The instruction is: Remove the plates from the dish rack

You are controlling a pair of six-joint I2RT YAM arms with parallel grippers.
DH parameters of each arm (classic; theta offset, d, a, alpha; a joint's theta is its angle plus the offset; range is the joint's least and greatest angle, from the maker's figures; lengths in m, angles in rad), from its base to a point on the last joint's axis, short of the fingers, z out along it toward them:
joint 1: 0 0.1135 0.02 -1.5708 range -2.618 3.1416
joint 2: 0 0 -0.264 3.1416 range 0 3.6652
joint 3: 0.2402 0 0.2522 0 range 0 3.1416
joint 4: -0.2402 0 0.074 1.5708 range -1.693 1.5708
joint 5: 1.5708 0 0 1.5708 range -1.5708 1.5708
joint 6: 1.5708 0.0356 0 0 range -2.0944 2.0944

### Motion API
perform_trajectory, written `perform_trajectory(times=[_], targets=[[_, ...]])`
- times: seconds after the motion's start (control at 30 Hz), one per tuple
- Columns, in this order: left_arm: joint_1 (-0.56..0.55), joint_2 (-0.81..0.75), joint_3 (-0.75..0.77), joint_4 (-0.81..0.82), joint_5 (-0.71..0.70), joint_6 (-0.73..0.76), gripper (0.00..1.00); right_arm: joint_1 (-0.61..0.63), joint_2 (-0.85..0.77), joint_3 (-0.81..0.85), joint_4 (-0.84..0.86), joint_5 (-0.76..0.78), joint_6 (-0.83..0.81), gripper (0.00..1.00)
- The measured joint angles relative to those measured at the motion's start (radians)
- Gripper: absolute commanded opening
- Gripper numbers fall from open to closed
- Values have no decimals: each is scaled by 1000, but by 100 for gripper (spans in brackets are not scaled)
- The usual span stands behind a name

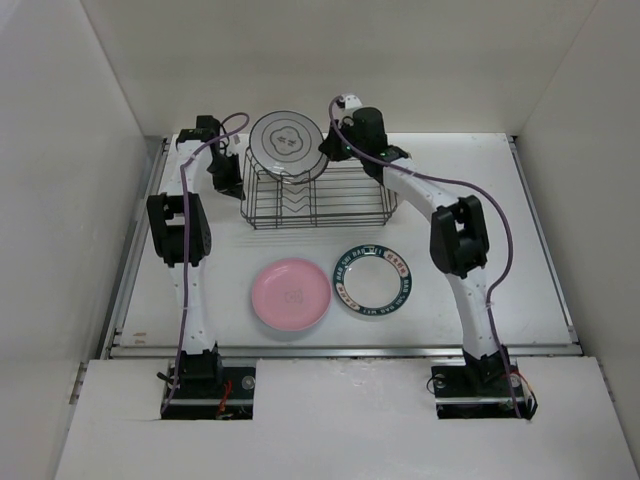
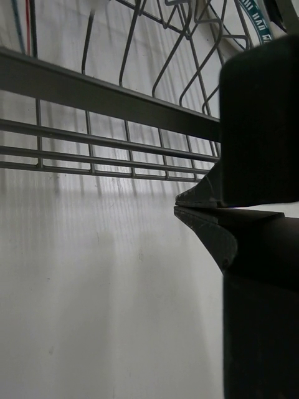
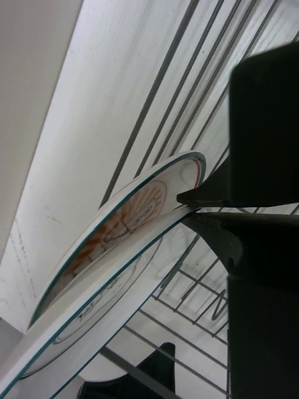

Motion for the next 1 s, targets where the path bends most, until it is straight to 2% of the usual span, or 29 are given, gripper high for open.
perform_trajectory(times=[0.37, 0.47, 0.57, 0.7, 0.77, 0.8, 0.87, 0.93, 1.0], targets=[[-6, 0, 0, 3, -23, -21, 0, 3, -330, -108, 89, 10, 26, 0], [-8, 0, 0, 3, -34, -21, 0, 3, -406, -143, 73, -32, 22, 0], [-8, 0, 0, 3, -44, -20, 0, -6, -494, -219, -23, -141, 8, 0], [-9, 0, 17, -2, -53, -20, 2, -19, -658, -442, -205, -274, -37, 0], [-9, 0, 40, -3, -61, -19, 9, -24, -749, -584, -296, -297, -50, 0], [-9, 0, 53, -2, -66, -18, 17, -25, -793, -656, -338, -305, -56, 0], [-9, 0, 77, 2, -74, -12, 25, -30, -887, -809, -399, -306, -51, 0], [-9, -1, 90, 4, -83, -9, 30, -38, -986, -940, -458, -282, -29, 0], [-8, -1, 91, 5, -92, -8, 32, -54, -1083, -1036, -498, -246, -4, 0]])
